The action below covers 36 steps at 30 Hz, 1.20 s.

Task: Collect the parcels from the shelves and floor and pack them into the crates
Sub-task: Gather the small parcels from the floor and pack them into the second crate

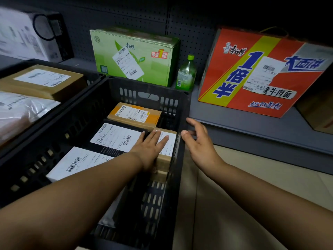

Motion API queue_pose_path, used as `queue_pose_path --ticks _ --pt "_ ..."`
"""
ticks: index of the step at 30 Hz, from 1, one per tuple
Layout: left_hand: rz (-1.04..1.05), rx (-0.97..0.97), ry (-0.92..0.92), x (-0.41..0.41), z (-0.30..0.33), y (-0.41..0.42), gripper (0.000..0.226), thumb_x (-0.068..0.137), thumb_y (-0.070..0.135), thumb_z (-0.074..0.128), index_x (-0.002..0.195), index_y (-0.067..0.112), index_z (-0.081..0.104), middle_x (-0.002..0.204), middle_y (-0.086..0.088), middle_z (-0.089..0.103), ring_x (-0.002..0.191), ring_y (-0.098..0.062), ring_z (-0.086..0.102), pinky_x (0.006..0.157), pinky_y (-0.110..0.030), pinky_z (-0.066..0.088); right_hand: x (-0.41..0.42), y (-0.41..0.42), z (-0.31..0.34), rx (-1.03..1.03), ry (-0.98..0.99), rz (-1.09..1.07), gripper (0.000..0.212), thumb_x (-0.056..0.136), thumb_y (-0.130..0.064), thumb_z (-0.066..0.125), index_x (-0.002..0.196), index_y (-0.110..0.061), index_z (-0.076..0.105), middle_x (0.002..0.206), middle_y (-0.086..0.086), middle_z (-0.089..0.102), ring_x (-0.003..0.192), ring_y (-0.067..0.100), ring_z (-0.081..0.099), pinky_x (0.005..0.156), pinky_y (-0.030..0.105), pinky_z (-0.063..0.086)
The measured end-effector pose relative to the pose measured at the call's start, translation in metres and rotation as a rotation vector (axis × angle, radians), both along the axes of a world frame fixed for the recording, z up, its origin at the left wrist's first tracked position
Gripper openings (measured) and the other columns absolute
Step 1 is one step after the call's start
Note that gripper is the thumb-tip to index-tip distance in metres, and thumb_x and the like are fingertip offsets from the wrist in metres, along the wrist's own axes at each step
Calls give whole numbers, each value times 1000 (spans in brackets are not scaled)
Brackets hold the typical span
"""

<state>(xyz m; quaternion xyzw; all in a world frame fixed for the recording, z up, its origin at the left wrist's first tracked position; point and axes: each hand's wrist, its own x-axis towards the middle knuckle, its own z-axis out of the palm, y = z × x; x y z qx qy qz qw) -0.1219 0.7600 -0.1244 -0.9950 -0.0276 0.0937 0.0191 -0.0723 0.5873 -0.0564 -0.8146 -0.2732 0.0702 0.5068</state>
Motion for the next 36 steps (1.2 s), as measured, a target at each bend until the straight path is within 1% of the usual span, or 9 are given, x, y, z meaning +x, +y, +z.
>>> queue_pose_path --ticks 3,8,10,14,18,26,29,32,36 --pt "-30 9 -57 -2 15 2 122 69 55 71 146 26 -19 156 -8 -20 142 -26 -19 109 -46 -15 1 -16 3 -24 -9 -14 47 96 -27 49 141 -23 36 140 -4 35 113 3 44 71 -7 35" --pt "-84 49 -316 3 52 3 110 70 71 58 150 27 -4 158 -5 -9 145 -23 -4 117 -44 -5 2 -63 8 -114 -42 -57 46 96 -28 49 140 -21 37 137 -3 37 112 1 42 75 3 35" --pt "-120 18 -446 6 70 -4 99 74 64 59 150 25 10 158 -6 3 144 -22 7 116 -41 -1 5 -90 12 -150 -66 -77 46 96 -28 50 139 -21 37 135 -5 38 115 2 42 75 2 35" --pt "-116 4 -709 15 109 -31 79 75 30 72 143 15 36 151 -15 28 135 -33 28 110 -45 17 11 -148 19 -208 -93 -145 44 95 -29 51 138 -22 40 132 -6 41 116 4 43 85 14 33" --pt "-120 -68 -835 25 138 -65 73 73 18 71 140 15 41 146 -15 35 130 -35 33 104 -47 27 18 -203 21 -275 -113 -231 43 95 -28 52 136 -20 42 132 -3 43 114 6 45 87 22 35" --pt "-461 -120 -706 38 123 -189 73 75 24 69 141 15 39 146 -17 36 130 -37 36 106 -46 28 24 -303 11 -440 -116 -308 47 91 -23 58 135 -15 43 133 1 44 110 9 46 90 25 38" --pt "-611 -105 -599 39 99 -244 72 76 24 66 142 17 38 149 -15 33 133 -34 33 109 -44 25 21 -348 3 -579 -113 -299 52 89 -22 60 137 -15 42 136 3 43 117 15 47 94 27 40" --pt "-732 -89 -517 39 77 -293 73 76 22 65 143 19 35 151 -14 29 136 -32 29 112 -44 20 16 -402 -7 -788 -48 -291 56 88 -23 60 140 -16 38 138 7 43 125 22 41 102 31 34" --pt "-793 -106 -463 39 55 -348 74 77 23 65 144 23 32 152 -10 28 137 -29 27 113 -43 20 2 -473 -25 -1063 161 -266 59 89 -28 59 142 -20 34 141 9 41 128 27 36 103 32 33"
